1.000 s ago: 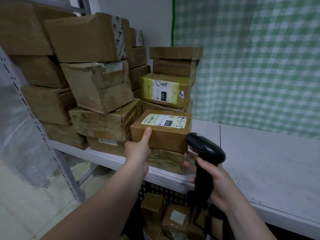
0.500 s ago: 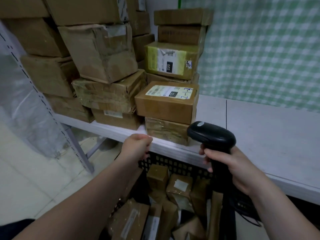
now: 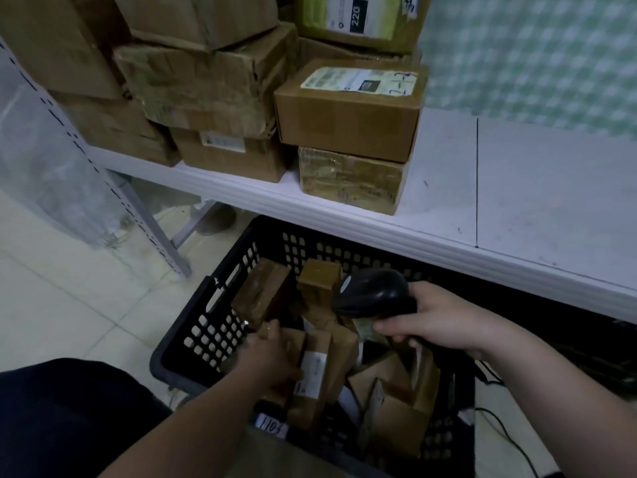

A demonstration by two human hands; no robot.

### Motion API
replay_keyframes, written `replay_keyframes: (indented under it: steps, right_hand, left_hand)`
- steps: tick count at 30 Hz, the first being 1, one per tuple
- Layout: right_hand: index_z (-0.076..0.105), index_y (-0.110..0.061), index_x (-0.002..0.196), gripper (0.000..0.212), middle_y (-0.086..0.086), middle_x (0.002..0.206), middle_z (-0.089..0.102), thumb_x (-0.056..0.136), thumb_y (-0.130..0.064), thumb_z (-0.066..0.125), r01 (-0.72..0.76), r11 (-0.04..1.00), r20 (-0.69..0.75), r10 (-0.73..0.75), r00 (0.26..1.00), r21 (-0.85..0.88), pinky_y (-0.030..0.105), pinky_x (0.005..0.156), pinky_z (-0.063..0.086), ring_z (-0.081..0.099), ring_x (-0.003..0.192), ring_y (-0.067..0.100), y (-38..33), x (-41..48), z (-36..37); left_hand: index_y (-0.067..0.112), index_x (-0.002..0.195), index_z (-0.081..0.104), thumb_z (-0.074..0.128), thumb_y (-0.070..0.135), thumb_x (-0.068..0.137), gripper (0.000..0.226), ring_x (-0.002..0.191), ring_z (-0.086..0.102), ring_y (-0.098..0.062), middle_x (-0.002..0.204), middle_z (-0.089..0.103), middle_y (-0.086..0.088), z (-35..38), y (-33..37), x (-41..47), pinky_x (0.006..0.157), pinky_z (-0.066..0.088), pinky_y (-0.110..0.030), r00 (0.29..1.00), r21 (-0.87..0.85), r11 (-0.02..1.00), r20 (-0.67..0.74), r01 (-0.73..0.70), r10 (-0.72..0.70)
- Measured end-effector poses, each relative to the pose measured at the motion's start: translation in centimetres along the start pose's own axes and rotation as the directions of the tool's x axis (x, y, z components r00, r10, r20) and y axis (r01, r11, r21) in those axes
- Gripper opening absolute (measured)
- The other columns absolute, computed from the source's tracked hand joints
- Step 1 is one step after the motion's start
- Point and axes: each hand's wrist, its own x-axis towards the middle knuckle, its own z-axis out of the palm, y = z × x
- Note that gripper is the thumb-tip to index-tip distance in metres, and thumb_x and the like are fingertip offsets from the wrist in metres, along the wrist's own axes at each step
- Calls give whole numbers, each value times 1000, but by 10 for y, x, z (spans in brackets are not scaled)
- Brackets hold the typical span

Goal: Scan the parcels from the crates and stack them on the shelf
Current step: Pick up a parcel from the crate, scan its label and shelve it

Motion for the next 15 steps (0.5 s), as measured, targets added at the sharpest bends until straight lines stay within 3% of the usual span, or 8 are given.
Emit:
replay_keyframes:
  steps: [3,5,8,10,12,14,15]
  right_hand:
    - [65,-21,91,11,-10,57,61,85,-16,71,-1,1000,3,1,1000,-10,19,55,45,57,58,1,-2,2,0]
    - [65,-19,93,12,-5,62,61,84,-14,72,5,1000,-11,-5,1000,1,19,55,45,58,61,5,-3,1,-1]
    - [67,-16,95,13,5,71,63,83,-13,72,32,999,-42,-31,999,28,21,55,46,58,67,14,-5,-2,-4]
    - [67,-15,94,12,4,72,64,83,-13,72,61,997,-73,-57,996,49,24,58,46,58,67,15,-7,-6,-6]
    - [67,-15,95,14,-2,69,65,82,-15,72,90,991,-119,-78,990,95,27,62,47,60,65,11,-10,-10,-8]
    - [67,-14,98,18,1,69,65,81,-16,73,117,976,-181,-83,980,184,28,63,47,59,62,10,-14,-15,-8]
    - [67,-13,99,19,3,70,66,81,-16,73,137,963,-210,-88,974,234,28,63,47,59,61,11,-17,-17,-8]
  left_hand:
    - [36,150,-17,74,54,71,122,132,36,-42,152,15,-24,13,-8,5,102,43,-51,998,-47,999,-61,12,-15]
    - [38,151,-10,69,60,71,114,125,45,-39,147,24,-21,4,-7,3,96,48,-47,989,-116,993,-148,-6,-12]
    - [35,153,2,65,57,79,99,118,51,-38,145,32,-21,-32,-3,-5,91,51,-41,968,-371,926,-250,-71,-26]
    - [30,154,13,60,46,88,82,112,54,-30,142,41,-14,-65,-1,-19,89,48,-36,967,-570,807,-256,-155,5]
    - [25,145,37,54,37,94,54,103,58,-22,130,54,-3,-92,2,-42,84,46,-34,970,-779,578,-204,-244,134]
    - [22,125,57,53,38,93,35,98,66,-25,117,67,-8,-108,4,-68,77,51,-35,959,-914,347,-126,-211,254]
    - [20,117,61,56,40,89,34,95,68,-26,109,71,-10,-112,6,-79,74,52,-35,957,-940,287,-104,-182,269]
